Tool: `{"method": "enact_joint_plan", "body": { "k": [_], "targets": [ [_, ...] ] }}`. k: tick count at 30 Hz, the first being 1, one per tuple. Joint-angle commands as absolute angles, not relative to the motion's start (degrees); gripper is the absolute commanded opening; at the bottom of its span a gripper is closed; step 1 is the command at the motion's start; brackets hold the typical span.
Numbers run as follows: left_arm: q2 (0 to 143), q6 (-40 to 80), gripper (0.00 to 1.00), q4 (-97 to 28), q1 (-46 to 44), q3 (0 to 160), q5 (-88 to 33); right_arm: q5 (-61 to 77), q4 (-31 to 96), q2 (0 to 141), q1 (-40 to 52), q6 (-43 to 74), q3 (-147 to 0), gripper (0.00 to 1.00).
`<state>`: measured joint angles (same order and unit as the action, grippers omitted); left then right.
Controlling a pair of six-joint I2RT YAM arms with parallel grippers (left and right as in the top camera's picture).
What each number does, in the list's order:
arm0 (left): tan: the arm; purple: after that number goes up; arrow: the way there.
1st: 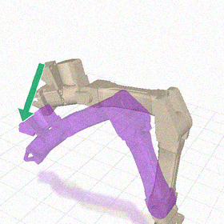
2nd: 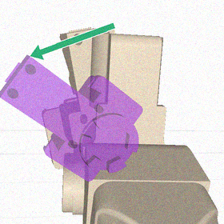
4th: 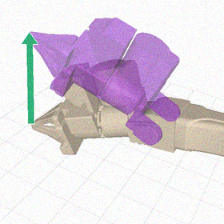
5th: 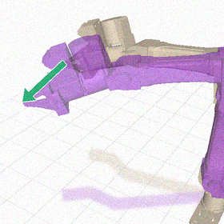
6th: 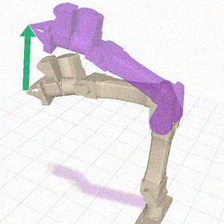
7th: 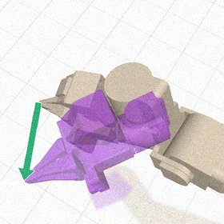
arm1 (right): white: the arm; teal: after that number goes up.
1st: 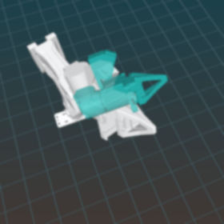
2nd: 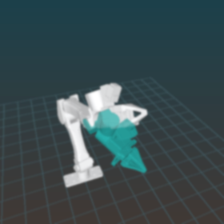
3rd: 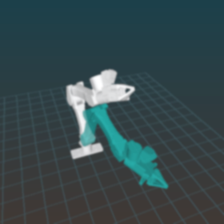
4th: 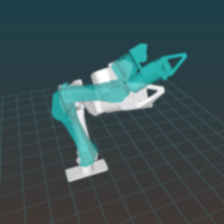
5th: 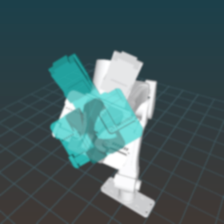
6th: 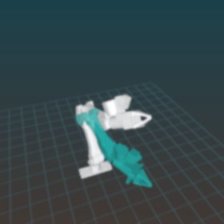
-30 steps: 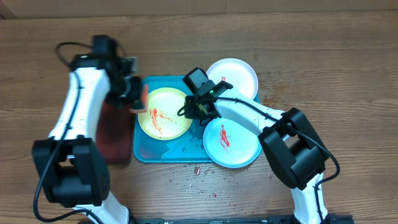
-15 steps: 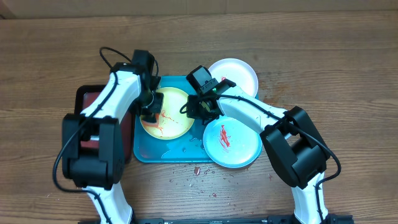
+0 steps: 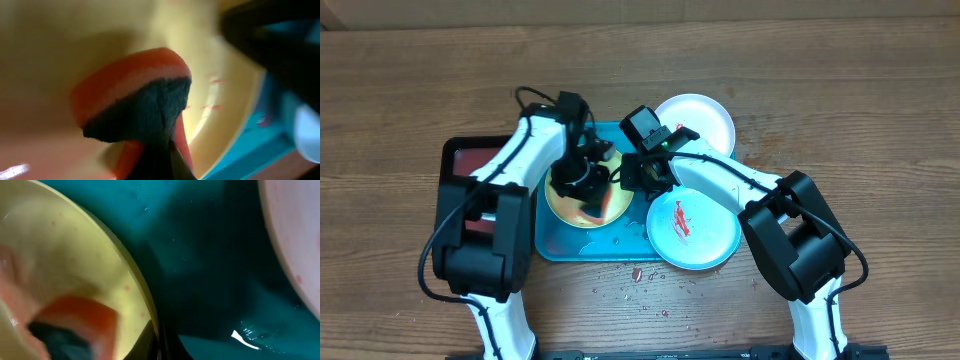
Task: Clean dirty plates on tray and stack at the side
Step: 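Bring the sponge in the left gripper onto the yellow plate, then scrub the yellow plate with the sponge while right gripper holds it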
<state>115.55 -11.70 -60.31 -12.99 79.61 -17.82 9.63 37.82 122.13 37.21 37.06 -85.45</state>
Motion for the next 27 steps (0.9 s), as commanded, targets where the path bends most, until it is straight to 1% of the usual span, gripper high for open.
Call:
{"method": "enact_joint_plan", "body": {
  "k": [1,4,7,10,13,15,17,20,23,24,25,27],
  "targets": [
    [117.0,-14.9,0.04,-56.8,-14.5,78.8,-26.6,8.5,37.8,123.5,36.8,37.6,-85.6,0.04],
    [117.0,-8.7,0.04,-53.1,-14.2,78.8,-23.6,8.5,37.8,123.5,36.8,37.6,-85.6,0.04],
    [117.0,0.2,0.04,-49.8,-13.8,78.8,-15.6,8.5,37.9,123.5,36.8,37.6,-85.6,0.04],
    [117.0,8.3,0.04,-48.1,-13.8,78.8,-5.2,8.4,38.3,123.5,36.6,39.4,-85.6,0.04],
    [117.0,18.7,0.04,-48.6,-13.7,78.8,9.1,6.1,41.1,123.5,35.7,45.2,-85.6,0.04],
    [117.0,26.5,0.04,-50.3,-13.7,78.8,17.8,5.2,42.5,123.5,34.9,46.3,-85.5,0.04],
    [117.0,30.5,0.04,-51.3,-13.7,78.8,22.4,5.2,43.3,123.5,34.2,46.3,-85.5,0.04],
    [117.0,28.9,0.04,-51.5,-13.7,78.8,22.7,5.2,43.3,123.5,34.0,46.2,-85.5,0.04],
    [117.0,21.3,0.04,-52.2,-14.1,78.8,18.0,5.5,42.7,123.5,34.3,45.1,-85.5,0.04],
    [117.0,16.7,0.04,-52.4,-14.3,78.8,14.2,5.7,42.5,123.5,34.4,44.8,-85.5,0.04],
    [117.0,8.4,0.04,-53.6,-14.6,78.8,6.6,6.1,42.4,123.5,34.4,44.6,-85.5,0.04],
    [117.0,-2.5,0.04,-56.2,-14.8,78.8,-4.5,6.2,42.3,123.5,34.4,44.5,-85.5,0.04]
  ]
}}
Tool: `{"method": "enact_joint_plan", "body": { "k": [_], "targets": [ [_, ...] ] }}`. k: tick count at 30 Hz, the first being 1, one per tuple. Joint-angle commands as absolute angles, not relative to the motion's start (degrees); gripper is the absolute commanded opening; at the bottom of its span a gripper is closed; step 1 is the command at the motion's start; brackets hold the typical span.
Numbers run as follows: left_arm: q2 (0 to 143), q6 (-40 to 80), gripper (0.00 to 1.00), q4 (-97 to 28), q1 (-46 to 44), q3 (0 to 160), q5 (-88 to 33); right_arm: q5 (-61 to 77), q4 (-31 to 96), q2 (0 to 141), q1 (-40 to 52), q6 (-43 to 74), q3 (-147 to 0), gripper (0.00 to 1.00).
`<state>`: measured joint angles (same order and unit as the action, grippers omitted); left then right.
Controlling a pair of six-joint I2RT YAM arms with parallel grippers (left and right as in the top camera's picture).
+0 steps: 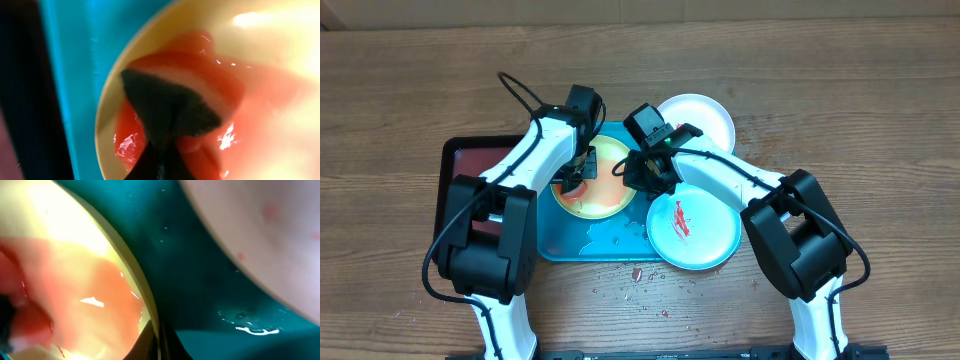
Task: Clean dirty plates on tray and stack at the side
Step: 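Scrub the yellow plate with the sponge while right gripper holds it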
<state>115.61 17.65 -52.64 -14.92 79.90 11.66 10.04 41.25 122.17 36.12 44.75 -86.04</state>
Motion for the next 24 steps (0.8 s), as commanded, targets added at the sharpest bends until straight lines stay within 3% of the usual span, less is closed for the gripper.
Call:
{"method": "enact_joint_plan", "body": {
  "k": [1,5,9,18,24],
  "targets": [
    [117.0,-8.6,0.04,-57.9,-14.9,78.8,-11.8,6.2,42.3,123.5,34.4,44.5,-85.5,0.04],
    [117.0,-24.1,0.04,-62.5,-15.0,78.8,-31.6,6.5,42.0,123.5,34.4,44.5,-85.5,0.04],
    [117.0,-19.1,0.04,-57.7,-15.0,78.8,-30.0,6.7,42.1,123.5,34.4,44.5,-85.5,0.04],
    [117.0,10.9,0.04,-40.2,-14.6,78.8,1.2,6.7,42.2,123.5,34.4,44.5,-85.5,0.04],
    [117.0,25.1,0.04,-42.7,-14.6,78.8,22.8,6.5,42.3,123.5,34.4,44.5,-85.5,0.04]
  ]
}}
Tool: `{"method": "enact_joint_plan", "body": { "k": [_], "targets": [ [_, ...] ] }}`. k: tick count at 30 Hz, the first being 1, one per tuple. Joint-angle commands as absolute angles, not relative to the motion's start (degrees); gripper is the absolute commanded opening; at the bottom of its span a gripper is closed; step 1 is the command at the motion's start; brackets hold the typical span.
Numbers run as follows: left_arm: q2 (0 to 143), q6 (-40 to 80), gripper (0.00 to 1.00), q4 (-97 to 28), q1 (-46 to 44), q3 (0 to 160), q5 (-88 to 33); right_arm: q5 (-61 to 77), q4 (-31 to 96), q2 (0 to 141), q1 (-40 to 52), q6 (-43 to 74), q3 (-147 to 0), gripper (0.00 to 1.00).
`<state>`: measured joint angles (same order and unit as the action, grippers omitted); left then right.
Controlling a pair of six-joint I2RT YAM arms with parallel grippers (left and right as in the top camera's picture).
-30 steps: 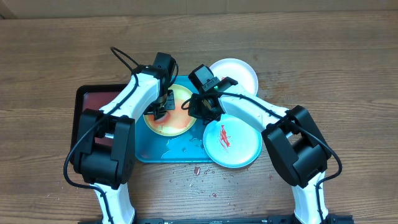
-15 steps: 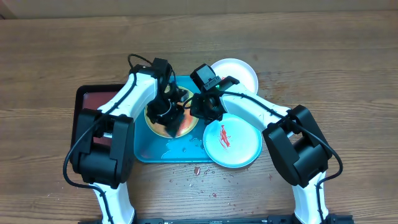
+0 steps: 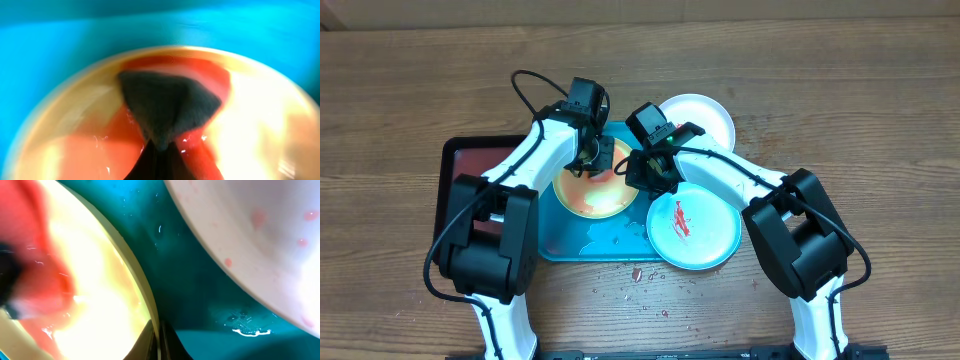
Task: Clean dirty plates on tray and stack at the side
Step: 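Scrub the yellow plate with the sponge while right gripper holds it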
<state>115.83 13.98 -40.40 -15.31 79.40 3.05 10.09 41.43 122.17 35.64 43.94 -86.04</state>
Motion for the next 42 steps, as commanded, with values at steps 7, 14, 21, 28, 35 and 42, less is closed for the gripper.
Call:
{"method": "enact_joint_plan", "body": {
  "k": [7,14,21,28,35,42],
  "targets": [
    [117.0,25.0,0.04,-57.8,-14.7,78.8,20.6,6.1,42.1,123.5,34.4,44.6,-85.5,0.04],
    [117.0,-1.0,0.04,-65.1,-14.7,78.8,-11.7,6.1,42.1,123.5,34.4,44.6,-85.5,0.04],
    [117.0,-8.7,0.04,-56.0,-14.7,78.8,-26.4,6.1,42.2,123.5,34.4,44.5,-85.5,0.04],
    [117.0,5.2,0.04,-38.9,-14.7,78.8,-11.8,6.1,42.3,123.5,34.4,44.5,-85.5,0.04],
    [117.0,28.7,0.04,-46.3,-14.6,78.8,28.3,6.1,42.4,123.5,34.4,44.5,-85.5,0.04],
    [117.0,26.6,0.04,-57.5,-14.7,78.8,16.0,6.1,42.2,123.5,34.4,44.5,-85.5,0.04]
  ]
}}
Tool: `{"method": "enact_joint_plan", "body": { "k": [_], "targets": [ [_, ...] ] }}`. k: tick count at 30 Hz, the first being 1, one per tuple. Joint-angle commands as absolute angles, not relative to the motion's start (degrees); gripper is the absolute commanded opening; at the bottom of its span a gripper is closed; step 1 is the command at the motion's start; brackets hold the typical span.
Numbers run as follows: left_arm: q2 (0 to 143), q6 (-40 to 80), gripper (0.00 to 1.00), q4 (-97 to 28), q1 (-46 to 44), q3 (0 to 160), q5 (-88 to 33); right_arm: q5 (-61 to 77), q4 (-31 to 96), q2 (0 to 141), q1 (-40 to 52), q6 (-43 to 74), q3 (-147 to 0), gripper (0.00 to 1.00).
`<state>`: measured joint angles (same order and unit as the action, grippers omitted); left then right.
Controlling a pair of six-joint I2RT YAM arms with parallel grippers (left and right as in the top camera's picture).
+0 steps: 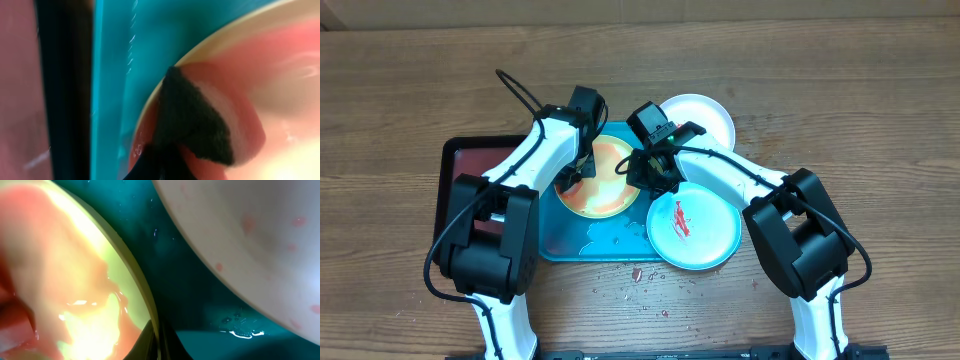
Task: Clean dirty plates on tray and stack at the side
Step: 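Scrub the yellow plate with the sponge while right gripper holds it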
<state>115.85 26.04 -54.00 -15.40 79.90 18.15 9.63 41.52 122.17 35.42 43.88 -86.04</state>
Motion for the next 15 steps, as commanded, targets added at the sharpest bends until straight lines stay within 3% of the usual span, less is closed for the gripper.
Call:
{"method": "enact_joint_plan", "body": {
  "k": [1,7,15],
  "targets": [
    [117.0,23.3,0.04,-58.6,-14.8,78.8,10.9,6.1,42.2,123.5,34.4,44.5,-85.5,0.04],
    [117.0,-4.0,0.04,-60.5,-15.1,78.8,-25.1,6.1,42.2,123.5,34.4,44.6,-85.5,0.04],
    [117.0,-6.2,0.04,-50.4,-15.1,78.8,-27.3,6.2,42.4,123.5,34.4,44.6,-85.5,0.04]
  ]
}}
